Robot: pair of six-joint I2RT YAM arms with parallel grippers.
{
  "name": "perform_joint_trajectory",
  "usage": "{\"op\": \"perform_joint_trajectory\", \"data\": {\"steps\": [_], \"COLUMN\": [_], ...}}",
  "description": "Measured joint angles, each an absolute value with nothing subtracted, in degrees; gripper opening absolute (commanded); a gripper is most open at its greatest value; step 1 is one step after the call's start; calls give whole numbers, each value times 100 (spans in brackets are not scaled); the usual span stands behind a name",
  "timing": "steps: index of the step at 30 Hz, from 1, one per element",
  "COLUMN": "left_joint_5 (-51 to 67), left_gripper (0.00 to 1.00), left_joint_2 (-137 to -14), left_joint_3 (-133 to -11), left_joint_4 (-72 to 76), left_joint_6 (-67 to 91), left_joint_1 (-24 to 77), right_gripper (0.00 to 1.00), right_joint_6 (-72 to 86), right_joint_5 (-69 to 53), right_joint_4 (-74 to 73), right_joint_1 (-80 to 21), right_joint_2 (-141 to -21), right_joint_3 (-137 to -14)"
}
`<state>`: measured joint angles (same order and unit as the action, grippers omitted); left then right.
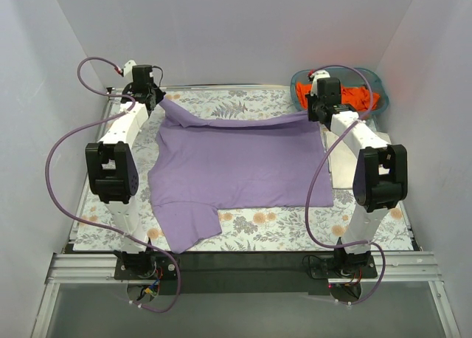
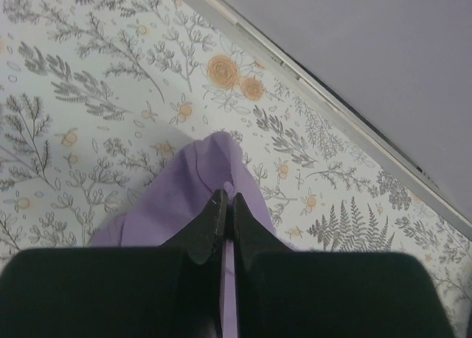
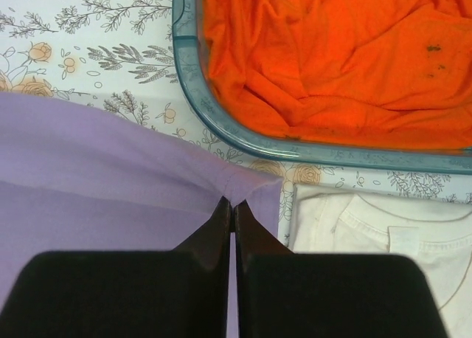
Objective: Fold and stack the t-shirts
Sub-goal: Fold the tshirt
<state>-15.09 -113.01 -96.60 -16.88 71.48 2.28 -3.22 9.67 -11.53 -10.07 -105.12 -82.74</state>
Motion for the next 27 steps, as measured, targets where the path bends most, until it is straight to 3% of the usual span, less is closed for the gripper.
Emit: {"op": "perform_joint_trajectory", "data": {"steps": [8, 15, 27], "left_joint_5": [-1302, -1339, -1127], "left_gripper": [0, 0, 0], "left_joint_2": [-11039, -9874, -8772], "left_joint_3": [-9749, -9299, -7596], "left_joint_4": [-2733, -3026, -3317], "left_joint_6": [8125, 8764, 9793], "left_joint_1": [143, 106, 86], "right_gripper": [1, 1, 1], "right_joint_6": [-222, -115, 178], "right_joint_5": [834, 735, 716], "right_joint_4": [-1186, -1221, -1706], "right_joint_1": [-913, -753, -644], "right_joint_2": [-10506, -10475, -10462], "right_joint_3": [-8340, -8359, -8414]}}
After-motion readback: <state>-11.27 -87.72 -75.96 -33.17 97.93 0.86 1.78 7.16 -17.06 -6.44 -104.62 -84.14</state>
